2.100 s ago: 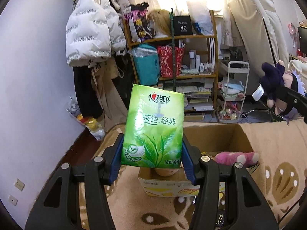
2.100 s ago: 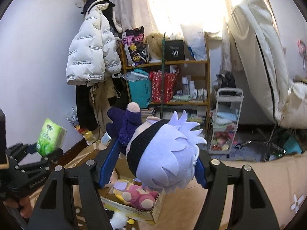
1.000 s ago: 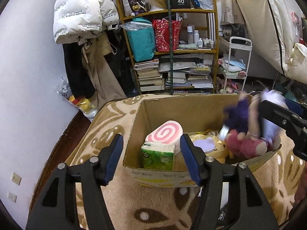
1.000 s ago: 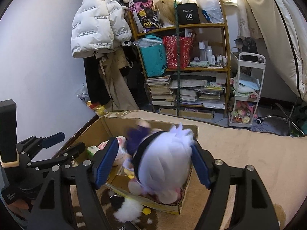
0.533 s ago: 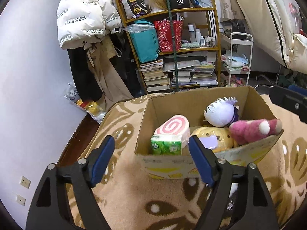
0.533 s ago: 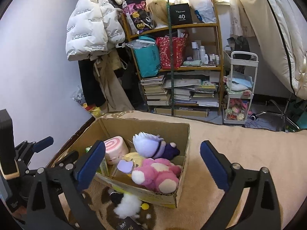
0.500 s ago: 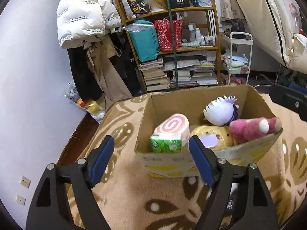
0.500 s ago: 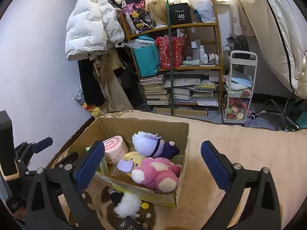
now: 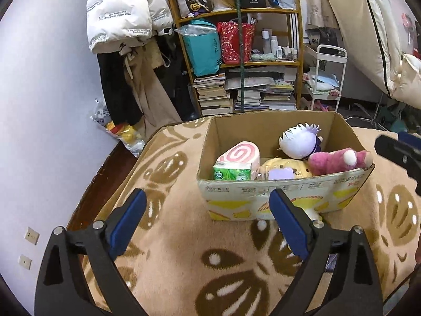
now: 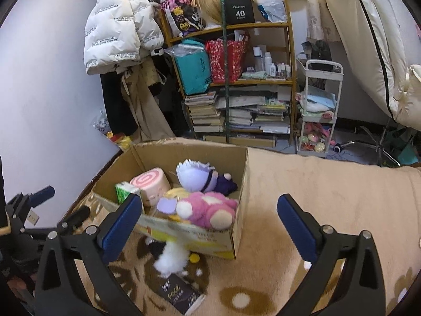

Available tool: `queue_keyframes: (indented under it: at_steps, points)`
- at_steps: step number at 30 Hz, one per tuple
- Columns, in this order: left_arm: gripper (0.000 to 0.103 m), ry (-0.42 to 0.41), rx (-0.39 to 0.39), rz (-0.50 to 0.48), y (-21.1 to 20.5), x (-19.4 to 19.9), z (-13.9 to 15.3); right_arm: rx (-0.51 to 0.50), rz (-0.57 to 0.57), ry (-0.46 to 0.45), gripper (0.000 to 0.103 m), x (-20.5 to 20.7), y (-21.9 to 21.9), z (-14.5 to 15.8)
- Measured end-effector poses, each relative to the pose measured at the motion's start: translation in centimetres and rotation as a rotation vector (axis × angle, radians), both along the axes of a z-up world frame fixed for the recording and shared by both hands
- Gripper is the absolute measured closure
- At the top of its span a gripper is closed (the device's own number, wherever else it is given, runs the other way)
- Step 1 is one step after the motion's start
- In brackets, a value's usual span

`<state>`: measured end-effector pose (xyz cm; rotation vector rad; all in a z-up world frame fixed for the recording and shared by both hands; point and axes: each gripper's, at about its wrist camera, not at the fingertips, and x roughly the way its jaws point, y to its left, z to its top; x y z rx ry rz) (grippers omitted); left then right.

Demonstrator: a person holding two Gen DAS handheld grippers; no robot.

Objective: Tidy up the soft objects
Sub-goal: 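Lower the left tool to the black-and-white plush while the right tool lowers to the black Face tissue pack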

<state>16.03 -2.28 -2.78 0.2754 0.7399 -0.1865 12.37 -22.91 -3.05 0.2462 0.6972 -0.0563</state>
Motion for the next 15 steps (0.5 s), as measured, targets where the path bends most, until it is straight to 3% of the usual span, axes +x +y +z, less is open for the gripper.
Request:
queue_keyframes:
  at_steps: [10, 15]
  points:
    - [0.01, 0.051, 0.001, 0.001, 1.2, -1.2, 0.2, -0.02, 0.008, 0.109, 0.0, -1.5, 1.3, -1.5]
    - [0.01, 0.117, -0.016, -0.001, 1.0, -0.6, -0.8, -0.039, 0.06, 0.187, 0.0, -1.5, 3.0, -3.4]
